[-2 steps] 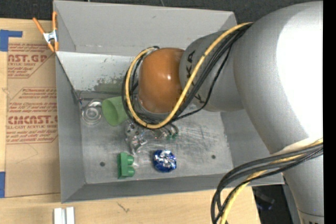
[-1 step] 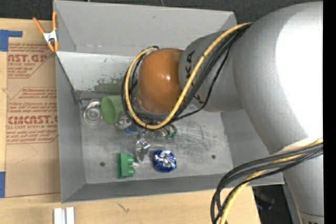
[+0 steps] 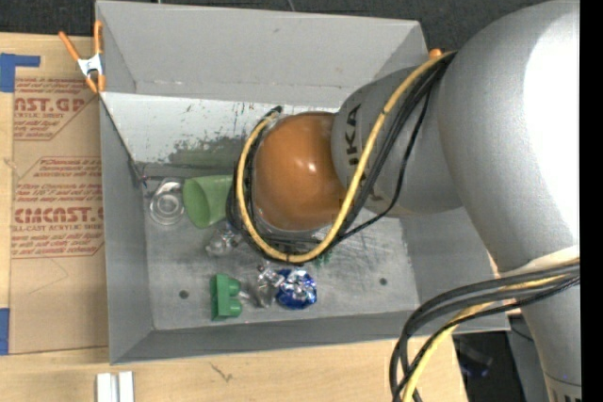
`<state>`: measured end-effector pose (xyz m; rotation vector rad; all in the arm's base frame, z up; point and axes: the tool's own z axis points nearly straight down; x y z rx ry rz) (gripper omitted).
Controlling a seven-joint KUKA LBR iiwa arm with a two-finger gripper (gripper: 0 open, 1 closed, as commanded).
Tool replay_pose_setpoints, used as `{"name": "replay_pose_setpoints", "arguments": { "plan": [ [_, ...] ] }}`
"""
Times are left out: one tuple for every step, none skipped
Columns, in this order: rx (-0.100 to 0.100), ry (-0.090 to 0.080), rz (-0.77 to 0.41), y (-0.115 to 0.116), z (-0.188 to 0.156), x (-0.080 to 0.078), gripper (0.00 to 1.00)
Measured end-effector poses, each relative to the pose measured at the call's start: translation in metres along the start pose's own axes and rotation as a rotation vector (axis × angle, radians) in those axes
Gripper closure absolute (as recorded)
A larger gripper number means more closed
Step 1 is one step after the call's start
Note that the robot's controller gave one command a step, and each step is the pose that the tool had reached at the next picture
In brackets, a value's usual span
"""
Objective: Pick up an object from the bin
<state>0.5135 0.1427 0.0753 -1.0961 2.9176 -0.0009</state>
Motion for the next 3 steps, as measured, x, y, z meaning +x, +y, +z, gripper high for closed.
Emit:
{"name": "replay_pose_setpoints", "arguments": {
  "plan": [
    [-0.012, 0.019, 0.030, 0.044, -0.004, -0.007, 0.00],
    [-0.010, 0.017, 0.033, 0.041, -0.005, -0.007, 1.00],
    [-0.005, 0.012, 0.047, 0.039, -0.168, -0.040, 1.00]
  ]
}}
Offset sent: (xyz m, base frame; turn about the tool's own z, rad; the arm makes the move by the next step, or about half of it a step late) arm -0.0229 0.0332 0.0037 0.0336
